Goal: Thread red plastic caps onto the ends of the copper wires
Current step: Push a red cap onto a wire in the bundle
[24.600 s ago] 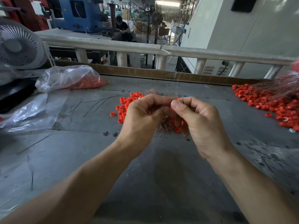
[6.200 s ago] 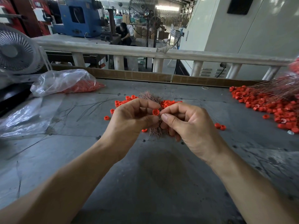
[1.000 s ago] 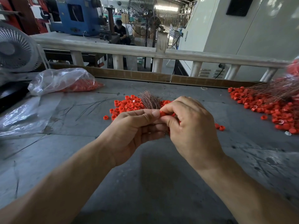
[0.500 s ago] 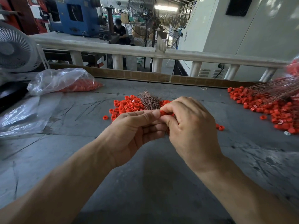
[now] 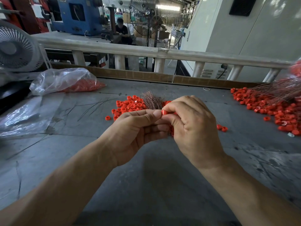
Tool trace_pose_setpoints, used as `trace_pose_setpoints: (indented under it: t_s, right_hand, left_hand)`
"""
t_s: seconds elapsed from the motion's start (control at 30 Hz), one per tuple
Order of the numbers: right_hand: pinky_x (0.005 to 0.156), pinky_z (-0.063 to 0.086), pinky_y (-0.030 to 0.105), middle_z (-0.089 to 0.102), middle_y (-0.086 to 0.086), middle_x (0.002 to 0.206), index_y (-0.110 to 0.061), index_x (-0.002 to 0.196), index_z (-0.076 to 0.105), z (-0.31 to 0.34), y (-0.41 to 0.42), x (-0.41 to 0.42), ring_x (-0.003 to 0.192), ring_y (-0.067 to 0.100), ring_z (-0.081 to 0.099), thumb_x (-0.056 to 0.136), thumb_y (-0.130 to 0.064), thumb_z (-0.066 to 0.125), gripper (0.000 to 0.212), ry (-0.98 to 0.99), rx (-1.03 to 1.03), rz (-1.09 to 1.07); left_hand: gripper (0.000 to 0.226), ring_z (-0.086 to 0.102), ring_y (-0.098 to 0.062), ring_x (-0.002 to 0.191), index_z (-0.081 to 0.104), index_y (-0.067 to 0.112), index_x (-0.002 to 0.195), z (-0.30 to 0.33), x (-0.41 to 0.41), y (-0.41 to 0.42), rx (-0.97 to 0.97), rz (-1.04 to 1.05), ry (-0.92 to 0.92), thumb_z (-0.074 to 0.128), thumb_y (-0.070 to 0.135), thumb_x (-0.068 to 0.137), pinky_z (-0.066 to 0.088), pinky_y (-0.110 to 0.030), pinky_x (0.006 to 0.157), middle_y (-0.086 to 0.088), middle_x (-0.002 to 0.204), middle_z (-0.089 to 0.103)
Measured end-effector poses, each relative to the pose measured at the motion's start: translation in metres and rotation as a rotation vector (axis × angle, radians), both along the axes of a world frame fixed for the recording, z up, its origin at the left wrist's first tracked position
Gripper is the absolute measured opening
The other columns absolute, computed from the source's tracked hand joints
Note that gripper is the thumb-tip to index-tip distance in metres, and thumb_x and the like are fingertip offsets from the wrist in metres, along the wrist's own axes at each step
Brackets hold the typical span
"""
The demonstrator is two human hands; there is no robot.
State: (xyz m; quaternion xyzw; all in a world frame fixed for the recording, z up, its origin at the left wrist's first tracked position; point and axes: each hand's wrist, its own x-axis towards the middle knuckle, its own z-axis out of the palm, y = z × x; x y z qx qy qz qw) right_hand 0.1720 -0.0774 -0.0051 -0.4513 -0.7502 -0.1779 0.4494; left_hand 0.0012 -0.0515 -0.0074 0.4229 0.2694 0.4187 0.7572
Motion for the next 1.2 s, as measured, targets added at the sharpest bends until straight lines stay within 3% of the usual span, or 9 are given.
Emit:
trace_pose_setpoints:
  t_s: [0.23,0.37,0.5,0.6,0.8,1.0,1.2]
  right_hand:
    - [0.073,0.054,0.034,0.062,-0.005,0.096,-0.019,0.106,0.075,0.003,0.0,0.004,0.087,0.013,0.06,0.092,-0.018,0.074,0.014,0.05,-0.151,0.049]
    - [0.081,0.047,0.012,0.065,-0.012,0.1,-0.019,0.114,0.073,0.001,-0.001,0.003,0.089,0.001,0.06,0.091,-0.015,0.074,0.023,0.137,-0.223,0.132]
    - [0.079,0.052,0.014,0.07,-0.01,0.098,-0.018,0.11,0.075,0.0,0.0,0.002,0.092,0.004,0.067,0.088,-0.023,0.079,0.023,0.278,-0.262,0.17]
    - [0.083,0.051,0.013,0.074,-0.006,0.097,-0.014,0.108,0.078,0.0,0.002,0.001,0.093,0.003,0.068,0.087,-0.016,0.08,0.022,0.283,-0.217,0.157]
    - [0.079,0.062,0.034,0.078,-0.007,0.091,-0.014,0.105,0.079,0.001,0.001,0.002,0.084,0.005,0.073,0.084,-0.022,0.081,0.023,0.442,-0.26,0.201]
    - [0.062,0.061,0.038,0.073,-0.008,0.073,-0.012,0.092,0.077,0.0,-0.001,0.0,0.067,0.012,0.073,0.081,-0.036,0.079,0.026,0.528,-0.298,0.244]
    - [0.071,0.056,0.016,0.074,-0.013,0.084,-0.017,0.099,0.077,-0.003,0.0,-0.004,0.077,0.002,0.07,0.085,-0.017,0.083,0.015,0.388,-0.303,0.209]
  left_hand:
    - [0.028,0.066,-0.017,0.076,0.071,0.003,0.104,-0.001,0.002,0.0,0.117,0.121,0.071,0.072,0.014,0.079,0.061,-0.032,0.073,-0.011,0.088,0.069]
    - [0.031,0.065,-0.026,0.082,0.071,0.001,0.101,-0.003,0.003,0.002,0.203,0.279,0.125,0.074,0.011,0.071,0.059,-0.037,0.079,-0.018,0.09,0.069]
    - [0.018,0.066,-0.027,0.081,0.078,0.009,0.088,-0.003,0.005,0.0,0.288,0.304,0.166,0.074,0.014,0.071,0.058,-0.036,0.078,-0.018,0.087,0.072]
    - [0.01,0.067,-0.02,0.074,0.078,0.011,0.087,-0.004,0.006,0.0,0.297,0.295,0.18,0.071,0.007,0.081,0.06,-0.03,0.072,-0.012,0.083,0.072]
    - [0.013,0.069,-0.022,0.076,0.072,0.005,0.092,-0.001,0.004,0.001,0.276,0.365,0.144,0.061,-0.002,0.093,0.06,-0.03,0.069,-0.012,0.083,0.073]
    - [0.012,0.072,-0.024,0.074,0.073,0.007,0.087,0.005,0.005,-0.001,0.303,0.424,0.078,0.074,0.011,0.075,0.056,-0.021,0.06,-0.014,0.085,0.074]
    - [0.015,0.072,-0.02,0.071,0.071,0.006,0.09,0.005,0.002,0.0,0.267,0.48,0.077,0.076,0.005,0.075,0.057,-0.022,0.059,-0.012,0.079,0.073]
